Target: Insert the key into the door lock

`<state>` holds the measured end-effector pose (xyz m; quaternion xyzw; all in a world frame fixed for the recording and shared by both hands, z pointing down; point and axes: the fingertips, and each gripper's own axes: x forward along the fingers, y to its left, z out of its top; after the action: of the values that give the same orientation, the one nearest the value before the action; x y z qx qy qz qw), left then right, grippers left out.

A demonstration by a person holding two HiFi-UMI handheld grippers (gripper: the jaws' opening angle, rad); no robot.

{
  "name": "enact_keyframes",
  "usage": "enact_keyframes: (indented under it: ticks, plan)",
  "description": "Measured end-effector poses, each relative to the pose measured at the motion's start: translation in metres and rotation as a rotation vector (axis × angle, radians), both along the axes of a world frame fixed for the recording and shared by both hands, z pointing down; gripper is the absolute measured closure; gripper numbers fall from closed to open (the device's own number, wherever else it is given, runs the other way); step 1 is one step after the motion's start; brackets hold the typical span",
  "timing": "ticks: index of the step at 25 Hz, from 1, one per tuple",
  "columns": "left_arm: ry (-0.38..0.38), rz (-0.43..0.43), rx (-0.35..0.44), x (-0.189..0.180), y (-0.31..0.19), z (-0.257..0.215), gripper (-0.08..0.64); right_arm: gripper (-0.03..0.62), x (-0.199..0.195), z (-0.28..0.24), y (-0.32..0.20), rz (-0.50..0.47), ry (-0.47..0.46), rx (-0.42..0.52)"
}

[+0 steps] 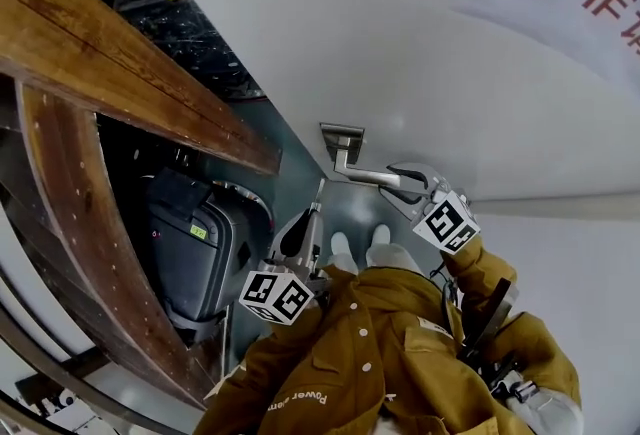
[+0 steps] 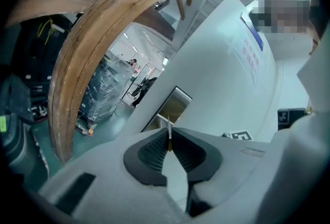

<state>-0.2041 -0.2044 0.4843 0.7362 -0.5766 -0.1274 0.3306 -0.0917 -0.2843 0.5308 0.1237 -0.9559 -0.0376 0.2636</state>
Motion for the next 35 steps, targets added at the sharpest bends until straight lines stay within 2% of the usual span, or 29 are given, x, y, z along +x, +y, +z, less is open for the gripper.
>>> enact_keyframes:
  ticks: [6, 10, 14, 16, 18, 26, 35]
  plan:
    - [0.319, -0.107, -0.096, -0.017, -0.014, 0.068, 0.532, 0.448, -0.002, -0.001, -0.002, -0.018, -0.008, 0.015]
    - [0.359, -0.096, -0.175, -0.012, -0.028, 0.105, 0.532, 0.446, -0.003, -0.003, -0.004, -0.024, -0.008, 0.027]
    - [0.573, -0.06, -0.157, 0.013, -0.043, 0.114, 0.532, 0.446, -0.003, -0.003, -0.003, -0.022, -0.006, 0.027]
    - [0.702, -0.077, -0.164, 0.023, -0.049, 0.11, 0.532, 0.446, -0.003, -0.003, -0.003, -0.023, -0.006, 0.025]
    - [0.779, -0.087, -0.163, 0.027, -0.056, 0.109, 0.532, 0.446, -0.002, -0.004, -0.003, -0.022, -0.005, 0.025]
    - [0.822, -0.072, -0.143, 0.03, -0.069, 0.113, 0.532, 0.448, -0.003, -0.004, -0.003, -0.028, -0.004, 0.025]
    - [0.879, -0.093, -0.131, 0.029, -0.067, 0.113, 0.532, 0.446, -0.003, -0.003, -0.002, -0.024, -0.002, 0.02]
